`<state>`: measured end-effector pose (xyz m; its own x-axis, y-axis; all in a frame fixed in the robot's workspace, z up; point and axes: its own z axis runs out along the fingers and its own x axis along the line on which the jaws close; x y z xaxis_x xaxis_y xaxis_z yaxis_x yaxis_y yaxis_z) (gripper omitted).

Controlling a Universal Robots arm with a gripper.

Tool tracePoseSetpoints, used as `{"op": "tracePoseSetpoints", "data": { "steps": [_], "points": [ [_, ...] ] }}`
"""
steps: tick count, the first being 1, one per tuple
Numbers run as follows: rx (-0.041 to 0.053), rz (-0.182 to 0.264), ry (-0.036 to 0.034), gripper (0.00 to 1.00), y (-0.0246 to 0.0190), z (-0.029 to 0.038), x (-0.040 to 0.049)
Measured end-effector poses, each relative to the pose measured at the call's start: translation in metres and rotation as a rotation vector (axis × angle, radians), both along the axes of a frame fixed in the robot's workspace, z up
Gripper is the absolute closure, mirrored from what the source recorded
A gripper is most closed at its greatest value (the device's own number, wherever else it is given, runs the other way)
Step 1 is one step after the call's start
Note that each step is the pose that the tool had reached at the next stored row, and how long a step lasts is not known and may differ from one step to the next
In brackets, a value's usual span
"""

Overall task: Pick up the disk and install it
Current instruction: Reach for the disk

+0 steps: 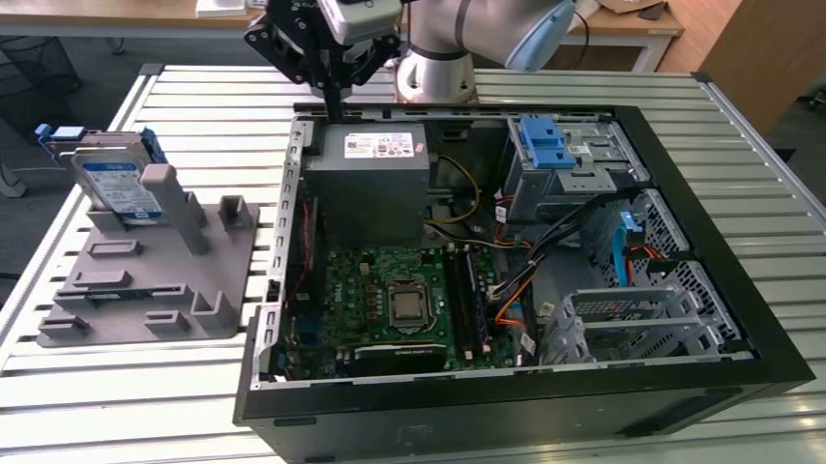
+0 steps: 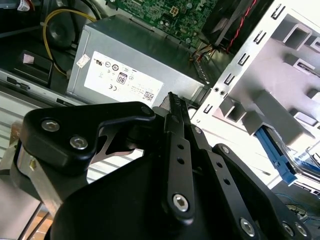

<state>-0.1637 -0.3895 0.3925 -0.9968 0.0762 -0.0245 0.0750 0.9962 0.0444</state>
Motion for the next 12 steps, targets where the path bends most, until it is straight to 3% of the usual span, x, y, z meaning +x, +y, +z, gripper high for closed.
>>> {"op": "tracePoseSetpoints", "data": {
  "steps": [12],
  "points": [
    [0.0000,0.000,0.0000,0.89,0.0003,-0.0002,-0.0037]
  ]
}}
